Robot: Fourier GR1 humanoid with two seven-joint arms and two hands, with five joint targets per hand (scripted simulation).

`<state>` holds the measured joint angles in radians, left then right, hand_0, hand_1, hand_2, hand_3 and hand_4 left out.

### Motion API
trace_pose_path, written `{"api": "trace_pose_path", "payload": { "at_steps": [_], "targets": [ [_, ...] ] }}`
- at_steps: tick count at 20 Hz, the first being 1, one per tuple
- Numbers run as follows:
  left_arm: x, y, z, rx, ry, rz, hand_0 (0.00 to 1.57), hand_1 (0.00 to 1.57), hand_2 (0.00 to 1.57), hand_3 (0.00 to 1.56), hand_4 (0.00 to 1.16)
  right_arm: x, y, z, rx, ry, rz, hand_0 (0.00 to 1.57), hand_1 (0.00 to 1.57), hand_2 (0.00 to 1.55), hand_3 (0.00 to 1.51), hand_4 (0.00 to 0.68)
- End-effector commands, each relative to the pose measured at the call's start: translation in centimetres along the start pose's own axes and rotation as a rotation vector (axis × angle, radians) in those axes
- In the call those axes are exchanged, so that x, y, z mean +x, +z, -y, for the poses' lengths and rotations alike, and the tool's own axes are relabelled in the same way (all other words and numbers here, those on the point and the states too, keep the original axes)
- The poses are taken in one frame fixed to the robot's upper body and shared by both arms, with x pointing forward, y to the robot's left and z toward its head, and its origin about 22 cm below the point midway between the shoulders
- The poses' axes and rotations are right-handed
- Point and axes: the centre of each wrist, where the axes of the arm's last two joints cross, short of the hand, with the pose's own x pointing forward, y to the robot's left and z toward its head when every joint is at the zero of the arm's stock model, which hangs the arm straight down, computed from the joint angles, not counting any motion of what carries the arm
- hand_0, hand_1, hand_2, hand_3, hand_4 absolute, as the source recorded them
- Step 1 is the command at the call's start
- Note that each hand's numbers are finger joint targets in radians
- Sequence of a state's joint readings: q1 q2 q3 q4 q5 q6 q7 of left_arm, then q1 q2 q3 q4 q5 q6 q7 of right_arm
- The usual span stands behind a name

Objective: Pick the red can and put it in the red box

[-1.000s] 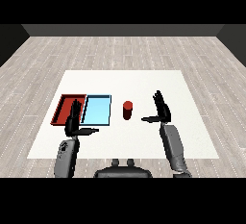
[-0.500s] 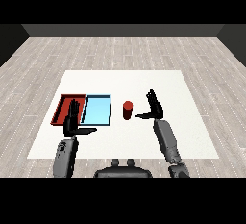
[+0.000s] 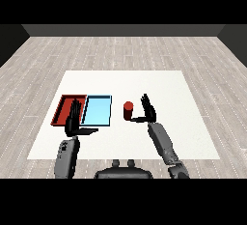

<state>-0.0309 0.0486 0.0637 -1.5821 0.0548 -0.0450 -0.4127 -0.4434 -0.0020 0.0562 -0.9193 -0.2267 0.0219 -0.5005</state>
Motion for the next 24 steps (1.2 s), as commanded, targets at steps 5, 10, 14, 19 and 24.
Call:
{"api": "trace_pose_path", "payload": {
  "at_steps": [5, 10, 14, 19, 24],
  "targets": [
    [1.0, 1.0, -0.4, 0.002, 0.044, 0.001, 0.0, 0.0, 0.0, 0.0, 0.0, -1.0, -1.8, -1.9, 0.003, -0.009, -0.008, 0.0, 0.0, 0.0, 0.0, 0.0],
    [0.1, 0.2, -1.2, -0.004, 0.01, 0.002, 0.0, 0.0, 0.0, 0.0, 0.0, -2.3, -1.4, -2.2, 0.004, -0.011, -0.031, 0.0, 0.0, 0.0, 0.0, 0.0],
    [-0.5, -0.9, 0.1, -0.022, 0.024, -0.001, 0.0, 0.0, 0.0, 0.0, 0.0, -2.5, -1.2, -1.9, -0.008, -0.037, -0.024, 0.0, 0.0, 0.0, 0.0, 0.0],
    [0.5, -0.5, -2.3, 0.015, 0.026, 0.015, 0.0, 0.0, 0.0, 0.0, 0.0, -3.0, -0.7, -2.3, 0.006, -0.026, -0.047, 0.0, 0.0, 0.0, 0.0, 0.0],
    [-0.5, 0.9, -1.2, -0.015, 0.02, 0.003, 0.0, 0.0, 0.0, 0.0, 0.0, -3.3, -0.5, -3.3, -0.011, -0.048, -0.053, 0.0, 0.0, 0.0, 0.0, 0.0]
  ]
}}
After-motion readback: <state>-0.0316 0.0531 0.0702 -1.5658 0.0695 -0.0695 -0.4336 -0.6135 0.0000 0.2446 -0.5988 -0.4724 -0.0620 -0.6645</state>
